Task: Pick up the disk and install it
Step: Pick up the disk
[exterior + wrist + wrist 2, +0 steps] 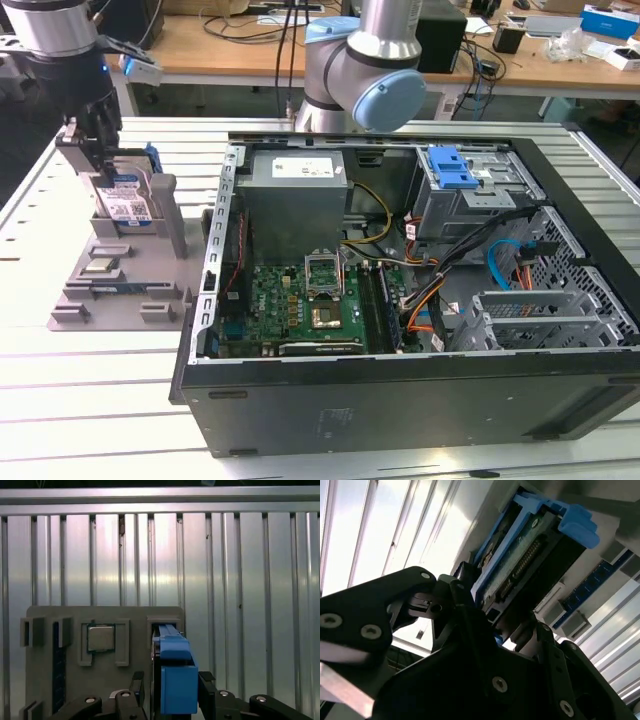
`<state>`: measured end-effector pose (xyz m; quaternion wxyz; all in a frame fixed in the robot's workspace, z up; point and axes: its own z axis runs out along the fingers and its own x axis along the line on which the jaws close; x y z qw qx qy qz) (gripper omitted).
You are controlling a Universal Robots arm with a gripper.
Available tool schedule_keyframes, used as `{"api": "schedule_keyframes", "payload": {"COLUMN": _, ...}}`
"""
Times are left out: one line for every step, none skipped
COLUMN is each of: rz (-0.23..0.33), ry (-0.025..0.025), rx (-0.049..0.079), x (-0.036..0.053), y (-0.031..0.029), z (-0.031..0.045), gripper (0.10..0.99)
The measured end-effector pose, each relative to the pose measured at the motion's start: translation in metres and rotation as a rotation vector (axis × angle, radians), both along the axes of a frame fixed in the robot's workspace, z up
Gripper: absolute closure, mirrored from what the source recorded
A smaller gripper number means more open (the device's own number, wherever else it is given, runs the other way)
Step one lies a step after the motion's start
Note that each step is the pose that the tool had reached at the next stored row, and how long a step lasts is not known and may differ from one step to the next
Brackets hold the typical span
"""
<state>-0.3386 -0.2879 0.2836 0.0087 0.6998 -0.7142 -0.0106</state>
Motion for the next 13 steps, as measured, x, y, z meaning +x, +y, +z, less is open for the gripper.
{"api": "schedule_keyframes", "payload": {"rz": 0.0, "ry": 0.0004, "rx": 0.0, "x": 0.0, "y": 0.0, "z": -0.0006, "gripper": 0.545}}
{"api": "schedule_keyframes", "payload": {"rz": 0.0, "ry": 0.0002, "rx": 0.0, "x": 0.0, "y": 0.0, "z": -0.0009, "gripper": 0.545}}
{"api": "schedule_keyframes", "payload": {"rz": 0.0, "ry": 0.0002, "rx": 0.0, "x": 0.0, "y": 0.0, "z": -0.0011, "gripper": 0.69}}
{"api": "schedule_keyframes", "payload": {"rz": 0.0, "ry": 0.0003, "rx": 0.0, "x": 0.0, "y": 0.0, "z": -0.0014, "gripper": 0.722}}
{"api": "schedule_keyframes", "payload": {"rz": 0.0, "ry": 0.0003, "rx": 0.0, "x": 0.0, "y": 0.0, "z": -0.0015, "gripper": 0.722}}
{"api": "schedule_keyframes", "payload": {"rz": 0.0, "ry": 0.0003, "rx": 0.0, "x": 0.0, "y": 0.0, "z": -0.0016, "gripper": 0.722}}
{"api": "schedule_keyframes", "payload": {"rz": 0.0, "ry": 0.0002, "rx": 0.0, "x": 0.0, "y": 0.0, "z": -0.0018, "gripper": 0.722}}
{"api": "schedule_keyframes", "payload": {"rz": 0.0, "ry": 0.0003, "rx": 0.0, "x": 0.0, "y": 0.0, "z": -0.0018, "gripper": 0.722}}
{"api": "schedule_keyframes", "payload": {"rz": 0.0, "ry": 0.0003, "rx": 0.0, "x": 0.0, "y": 0.0, "z": -0.002, "gripper": 0.722}}
{"api": "schedule_keyframes", "payload": {"rz": 0.0, "ry": 0.0003, "rx": 0.0, "x": 0.0, "y": 0.0, "z": -0.0021, "gripper": 0.722}}
{"api": "schedule_keyframes", "payload": {"rz": 0.0, "ry": 0.0004, "rx": 0.0, "x": 0.0, "y": 0.0, "z": -0.0022, "gripper": 0.722}}
{"api": "schedule_keyframes", "payload": {"rz": 0.0, "ry": 0.0003, "rx": 0.0, "x": 0.0, "y": 0.0, "z": -0.0023, "gripper": 0.722}}
{"api": "schedule_keyframes", "payload": {"rz": 0.0, "ry": 0.0003, "rx": 0.0, "x": 0.0, "y": 0.0, "z": -0.0023, "gripper": 0.722}}
